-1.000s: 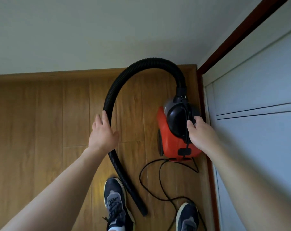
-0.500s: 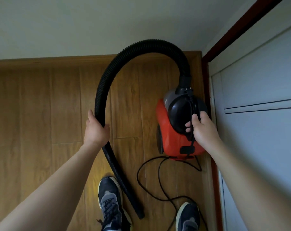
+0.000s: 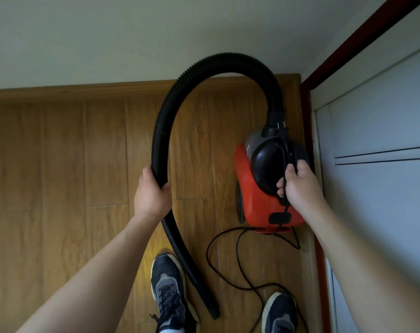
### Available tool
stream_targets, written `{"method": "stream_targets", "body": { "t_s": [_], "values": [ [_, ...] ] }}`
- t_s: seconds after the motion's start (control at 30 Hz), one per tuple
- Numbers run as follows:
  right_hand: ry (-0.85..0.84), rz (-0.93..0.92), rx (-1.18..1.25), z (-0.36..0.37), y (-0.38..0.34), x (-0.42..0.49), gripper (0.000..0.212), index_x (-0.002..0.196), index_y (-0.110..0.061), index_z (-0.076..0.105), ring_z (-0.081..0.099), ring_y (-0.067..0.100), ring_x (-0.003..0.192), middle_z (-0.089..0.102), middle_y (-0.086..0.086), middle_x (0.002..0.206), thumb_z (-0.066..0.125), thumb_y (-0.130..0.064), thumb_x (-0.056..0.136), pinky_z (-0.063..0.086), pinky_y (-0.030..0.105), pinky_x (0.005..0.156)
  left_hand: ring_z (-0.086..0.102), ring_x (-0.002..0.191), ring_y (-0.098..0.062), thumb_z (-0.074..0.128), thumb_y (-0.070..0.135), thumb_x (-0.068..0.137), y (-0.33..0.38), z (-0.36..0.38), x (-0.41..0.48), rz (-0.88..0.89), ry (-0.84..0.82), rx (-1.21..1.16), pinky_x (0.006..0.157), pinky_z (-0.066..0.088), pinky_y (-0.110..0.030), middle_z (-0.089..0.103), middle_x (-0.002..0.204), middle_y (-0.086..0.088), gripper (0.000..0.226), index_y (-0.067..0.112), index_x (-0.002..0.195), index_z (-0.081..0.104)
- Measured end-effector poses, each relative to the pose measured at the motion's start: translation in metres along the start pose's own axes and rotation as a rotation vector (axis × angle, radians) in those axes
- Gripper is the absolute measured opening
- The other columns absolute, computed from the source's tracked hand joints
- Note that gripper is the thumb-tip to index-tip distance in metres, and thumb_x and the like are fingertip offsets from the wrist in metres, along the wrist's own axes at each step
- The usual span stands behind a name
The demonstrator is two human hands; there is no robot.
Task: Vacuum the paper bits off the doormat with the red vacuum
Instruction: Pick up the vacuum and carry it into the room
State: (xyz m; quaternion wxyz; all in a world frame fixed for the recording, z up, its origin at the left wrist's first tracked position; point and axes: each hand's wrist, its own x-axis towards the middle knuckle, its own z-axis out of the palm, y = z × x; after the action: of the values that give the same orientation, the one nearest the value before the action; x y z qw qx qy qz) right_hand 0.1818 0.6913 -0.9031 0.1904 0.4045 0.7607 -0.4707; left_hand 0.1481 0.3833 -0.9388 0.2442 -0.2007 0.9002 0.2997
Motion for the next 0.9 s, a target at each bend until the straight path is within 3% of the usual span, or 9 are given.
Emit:
{"method": "stream_targets", "body": {
  "t_s": [0.17, 0.37, 0.53, 0.67, 0.8, 0.9],
  "values": [
    [0.02, -0.023, -0.045, -0.009, -0.011, -0.028, 0.034, 0.133, -0.013, 0.047, 0.059, 0.015, 0.062, 0.063, 0.003, 0.076, 0.032, -0.033, 0.109, 0.047, 0.03, 0.057, 0.066, 0.106, -0.033, 0.06, 0.019, 0.1, 0.01, -0.029, -0.025, 0.006, 0.009, -0.038, 0.084, 0.059, -0.049, 0.064, 0.123, -0.007, 0.057, 0.019, 0.148, 0.03],
    [0.006, -0.019, -0.053, -0.034, -0.036, -0.078, 0.036, 0.134, -0.011, 0.046, 0.058, 0.015, 0.06, 0.061, 0.001, 0.073, 0.032, -0.032, 0.109, 0.047, 0.029, 0.057, 0.064, 0.098, -0.026, 0.061, 0.021, 0.1, 0.04, -0.076, -0.068, 0.045, 0.054, -0.089, 0.082, 0.057, -0.045, 0.06, 0.109, 0.004, 0.057, 0.022, 0.148, 0.03],
    [-0.003, -0.044, -0.038, -0.054, -0.067, -0.128, 0.031, 0.125, -0.012, 0.047, 0.059, 0.016, 0.061, 0.061, 0.001, 0.072, 0.031, -0.032, 0.109, 0.05, 0.035, 0.063, 0.061, 0.094, -0.023, 0.061, 0.02, 0.099, 0.071, -0.123, -0.109, 0.054, 0.082, -0.15, 0.084, 0.058, -0.047, 0.058, 0.107, 0.005, 0.059, 0.025, 0.149, 0.029],
    [-0.005, -0.092, -0.019, -0.07, -0.097, -0.17, 0.026, 0.121, -0.014, 0.047, 0.058, 0.015, 0.058, 0.061, 0.001, 0.071, 0.031, -0.031, 0.109, 0.048, 0.03, 0.058, 0.06, 0.099, -0.022, 0.06, 0.019, 0.099, 0.093, -0.167, -0.146, 0.049, 0.114, -0.202, 0.089, 0.056, -0.047, 0.057, 0.111, 0.006, 0.06, 0.027, 0.15, 0.028],
    [-0.003, -0.134, 0.0, -0.086, -0.131, -0.212, 0.018, 0.107, -0.019, 0.046, 0.057, 0.016, 0.056, 0.06, 0.0, 0.068, 0.032, -0.031, 0.109, 0.05, 0.037, 0.061, 0.064, 0.095, -0.026, 0.06, 0.019, 0.099, 0.114, -0.209, -0.182, 0.058, 0.162, -0.242, 0.082, 0.053, -0.04, 0.062, 0.105, 0.004, 0.055, 0.027, 0.145, 0.033],
    [0.009, -0.185, 0.004, -0.099, -0.158, -0.245, 0.021, 0.094, -0.022, 0.045, 0.057, 0.015, 0.054, 0.06, 0.0, 0.066, 0.033, -0.03, 0.108, 0.052, 0.04, 0.064, 0.065, 0.094, -0.027, 0.06, 0.02, 0.098, 0.129, -0.24, -0.207, 0.069, 0.174, -0.282, 0.085, 0.056, -0.045, 0.064, 0.104, 0.002, 0.052, 0.029, 0.142, 0.035]
  ]
}}
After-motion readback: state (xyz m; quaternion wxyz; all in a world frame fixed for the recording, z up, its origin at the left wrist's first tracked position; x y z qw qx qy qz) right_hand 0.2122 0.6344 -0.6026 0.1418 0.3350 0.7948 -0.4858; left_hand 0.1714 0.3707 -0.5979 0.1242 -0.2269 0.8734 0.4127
